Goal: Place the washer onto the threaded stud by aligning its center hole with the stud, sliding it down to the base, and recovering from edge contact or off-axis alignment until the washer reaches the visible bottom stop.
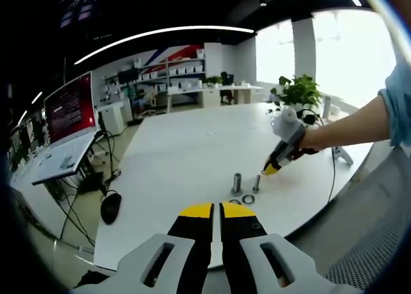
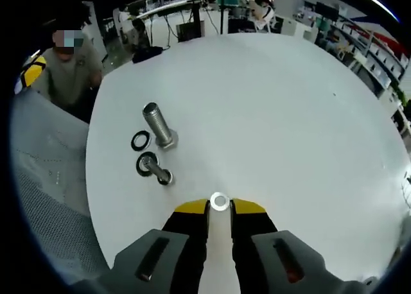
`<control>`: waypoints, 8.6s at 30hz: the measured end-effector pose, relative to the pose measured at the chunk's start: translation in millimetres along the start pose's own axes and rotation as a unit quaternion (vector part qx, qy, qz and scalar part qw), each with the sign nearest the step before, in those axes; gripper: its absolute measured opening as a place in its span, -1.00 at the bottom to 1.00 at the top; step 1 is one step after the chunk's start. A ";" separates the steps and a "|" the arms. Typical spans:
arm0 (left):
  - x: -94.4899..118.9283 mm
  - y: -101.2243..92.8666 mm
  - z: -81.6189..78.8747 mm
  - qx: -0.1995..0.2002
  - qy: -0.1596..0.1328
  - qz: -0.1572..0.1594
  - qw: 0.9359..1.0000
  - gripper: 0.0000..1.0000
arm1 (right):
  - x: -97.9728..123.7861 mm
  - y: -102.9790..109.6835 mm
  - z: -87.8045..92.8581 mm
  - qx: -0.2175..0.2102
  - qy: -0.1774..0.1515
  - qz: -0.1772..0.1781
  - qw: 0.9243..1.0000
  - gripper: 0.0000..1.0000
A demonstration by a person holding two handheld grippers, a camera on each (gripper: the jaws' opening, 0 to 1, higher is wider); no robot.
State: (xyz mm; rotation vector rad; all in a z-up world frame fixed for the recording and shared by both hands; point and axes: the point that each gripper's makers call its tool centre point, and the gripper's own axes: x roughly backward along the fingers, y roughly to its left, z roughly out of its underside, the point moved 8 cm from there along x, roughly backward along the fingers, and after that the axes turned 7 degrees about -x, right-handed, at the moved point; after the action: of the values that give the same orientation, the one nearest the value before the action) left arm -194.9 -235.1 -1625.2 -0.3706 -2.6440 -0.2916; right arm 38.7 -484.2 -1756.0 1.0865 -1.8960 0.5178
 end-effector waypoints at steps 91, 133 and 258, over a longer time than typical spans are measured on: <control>4.0 4.1 -2.3 0.014 -0.028 -0.013 0.999 -0.94 | 88.7 107.1 12.0 -0.054 -0.007 -0.166 0.985 -0.34; 3.0 -16.9 -1.5 -0.045 -0.001 0.078 0.996 -0.68 | 204.5 143.0 131.5 -0.254 -0.173 0.040 0.951 -0.05; -156.9 21.3 79.6 -0.306 0.306 0.318 0.843 -1.00 | 191.5 135.1 146.2 -0.291 -0.120 0.072 0.946 -0.29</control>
State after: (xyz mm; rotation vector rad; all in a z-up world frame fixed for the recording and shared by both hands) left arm -85.4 -227.0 -1764.4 -1.1121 -1.6235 -0.8609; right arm -191.9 -606.2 -1665.4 0.6398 -2.1559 -0.1150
